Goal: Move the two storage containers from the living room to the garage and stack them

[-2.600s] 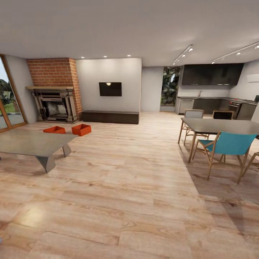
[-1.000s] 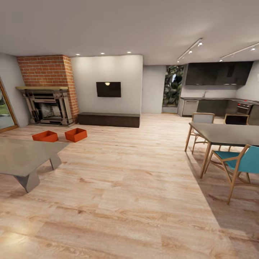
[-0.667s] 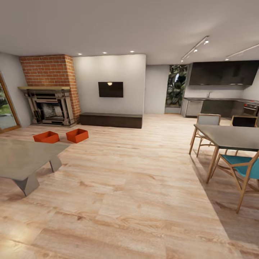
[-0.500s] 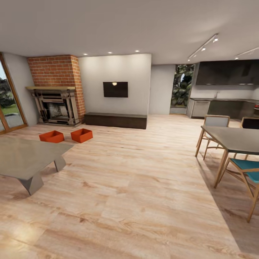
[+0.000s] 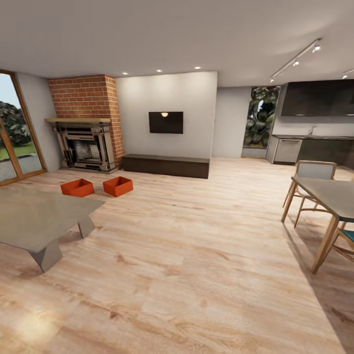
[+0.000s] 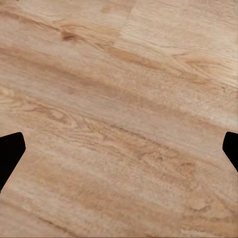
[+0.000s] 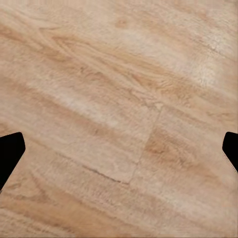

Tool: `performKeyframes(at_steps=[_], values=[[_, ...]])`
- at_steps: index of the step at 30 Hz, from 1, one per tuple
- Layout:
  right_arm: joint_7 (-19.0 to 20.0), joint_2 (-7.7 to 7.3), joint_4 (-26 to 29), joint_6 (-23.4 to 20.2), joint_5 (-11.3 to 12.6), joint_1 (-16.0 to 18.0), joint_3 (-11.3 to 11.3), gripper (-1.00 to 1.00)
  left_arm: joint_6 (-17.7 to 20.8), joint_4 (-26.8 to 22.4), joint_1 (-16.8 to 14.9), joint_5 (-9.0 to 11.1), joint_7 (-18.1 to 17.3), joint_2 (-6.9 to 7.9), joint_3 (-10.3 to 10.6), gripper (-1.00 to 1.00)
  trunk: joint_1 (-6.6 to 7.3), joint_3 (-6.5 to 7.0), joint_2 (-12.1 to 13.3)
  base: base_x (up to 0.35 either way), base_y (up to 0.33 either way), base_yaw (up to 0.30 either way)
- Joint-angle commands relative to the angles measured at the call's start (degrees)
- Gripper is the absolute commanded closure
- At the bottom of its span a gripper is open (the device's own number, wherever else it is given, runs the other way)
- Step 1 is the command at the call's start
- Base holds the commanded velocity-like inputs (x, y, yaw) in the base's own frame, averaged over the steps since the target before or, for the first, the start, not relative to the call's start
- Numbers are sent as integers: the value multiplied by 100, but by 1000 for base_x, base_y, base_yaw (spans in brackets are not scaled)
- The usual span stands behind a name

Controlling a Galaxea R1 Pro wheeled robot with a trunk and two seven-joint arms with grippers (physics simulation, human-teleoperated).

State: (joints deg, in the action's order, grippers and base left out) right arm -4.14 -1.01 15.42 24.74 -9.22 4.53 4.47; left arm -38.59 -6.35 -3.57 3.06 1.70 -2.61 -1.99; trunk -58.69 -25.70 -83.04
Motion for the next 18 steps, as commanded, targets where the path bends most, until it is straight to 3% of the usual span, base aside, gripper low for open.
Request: performKeyframes(at_steps=[1,18], values=[[-43,-5,-4,9,-19,4,45,-100,-17,4,-4,11,-3,-2,-14,-100,-3,-6,-3,329,0,2],[-43,-5,-4,8,-19,4,45,-100,-17,6,-4,11,-3,-2,-12,-100,-3,-6,-3,329,0,0]])
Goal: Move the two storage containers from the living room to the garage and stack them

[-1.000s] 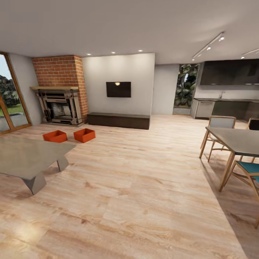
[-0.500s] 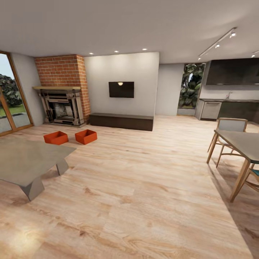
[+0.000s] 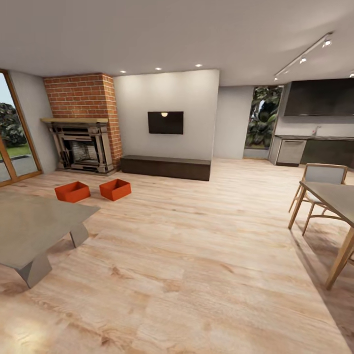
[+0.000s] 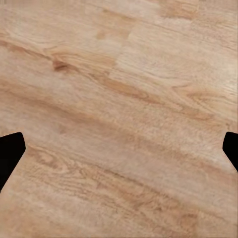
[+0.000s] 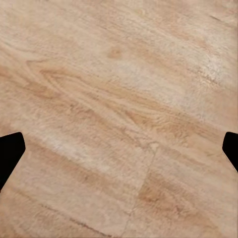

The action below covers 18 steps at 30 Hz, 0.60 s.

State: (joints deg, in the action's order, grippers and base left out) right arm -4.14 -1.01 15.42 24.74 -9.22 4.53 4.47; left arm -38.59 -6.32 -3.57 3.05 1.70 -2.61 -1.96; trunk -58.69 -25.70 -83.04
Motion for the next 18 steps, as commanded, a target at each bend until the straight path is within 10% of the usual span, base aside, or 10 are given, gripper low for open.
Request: performKeyframes(at_steps=[1,18], values=[[-43,-5,-4,7,-19,4,45,-100,-17,2,-4,11,-3,-2,-16,-100,-3,-6,-3,329,0,0],[-43,-5,-4,10,-19,4,45,-100,-17,0,-4,11,-3,-2,-15,-100,-3,-6,-3,329,0,22]])
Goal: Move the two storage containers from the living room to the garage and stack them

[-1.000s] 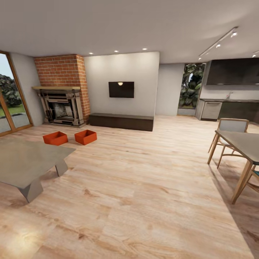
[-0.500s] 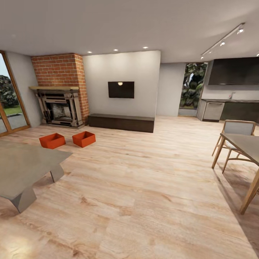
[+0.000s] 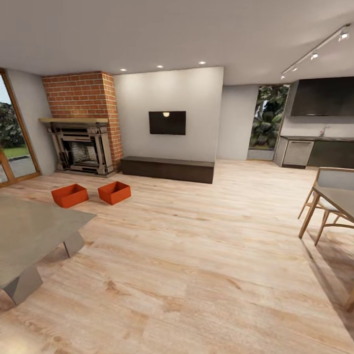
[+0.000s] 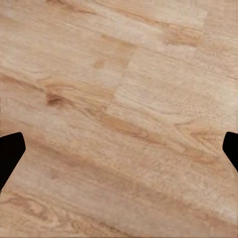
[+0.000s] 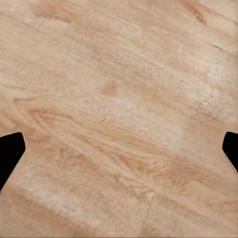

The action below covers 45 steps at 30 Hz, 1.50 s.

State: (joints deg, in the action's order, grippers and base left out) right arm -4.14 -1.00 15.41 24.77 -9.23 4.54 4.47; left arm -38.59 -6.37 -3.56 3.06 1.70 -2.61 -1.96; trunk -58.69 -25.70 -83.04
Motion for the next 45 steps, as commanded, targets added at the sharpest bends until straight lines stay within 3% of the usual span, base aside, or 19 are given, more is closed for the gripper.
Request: performKeyframes(at_steps=[1,9,22,38,45], values=[[-43,-5,-2,6,-18,3,45,-100,-17,5,-5,10,-3,-2,-15,-100,-3,-6,-3,329,0,174],[-43,-5,-2,5,-18,3,45,-100,-17,5,-5,10,-3,-2,-15,-100,-3,-6,-3,329,-20,209],[-35,-5,-2,4,-18,3,45,-100,-17,5,-5,10,-3,-2,-15,-100,-3,-6,-3,329,-125,34],[-35,-5,-2,7,-18,3,45,-100,-17,5,-5,10,-3,-7,-19,-100,-3,-6,-3,329,-102,279],[-35,-5,-2,10,-18,3,45,-100,-17,4,-5,10,-3,-10,-15,-100,-3,-6,-3,329,-138,30]])
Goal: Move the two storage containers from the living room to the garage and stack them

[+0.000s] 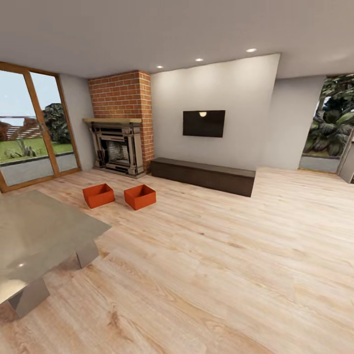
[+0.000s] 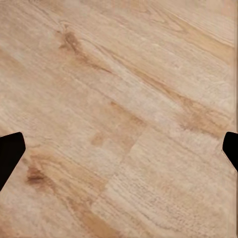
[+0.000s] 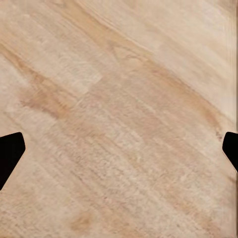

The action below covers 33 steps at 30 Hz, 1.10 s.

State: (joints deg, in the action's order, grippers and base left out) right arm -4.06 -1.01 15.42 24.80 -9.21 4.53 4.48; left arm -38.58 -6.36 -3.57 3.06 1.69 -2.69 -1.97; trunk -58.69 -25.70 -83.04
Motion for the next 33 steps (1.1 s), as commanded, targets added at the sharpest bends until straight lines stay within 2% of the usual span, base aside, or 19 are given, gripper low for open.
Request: performKeyframes(at_steps=[1,33], values=[[-42,-5,-4,7,-19,4,45,-100,-18,4,-4,11,-2,-3,-14,-100,-3,-6,-3,329,-140,1],[-42,-5,-4,0,-19,4,45,-100,-18,4,-4,11,-2,5,-17,-100,-3,-6,-3,329,-145,0]])
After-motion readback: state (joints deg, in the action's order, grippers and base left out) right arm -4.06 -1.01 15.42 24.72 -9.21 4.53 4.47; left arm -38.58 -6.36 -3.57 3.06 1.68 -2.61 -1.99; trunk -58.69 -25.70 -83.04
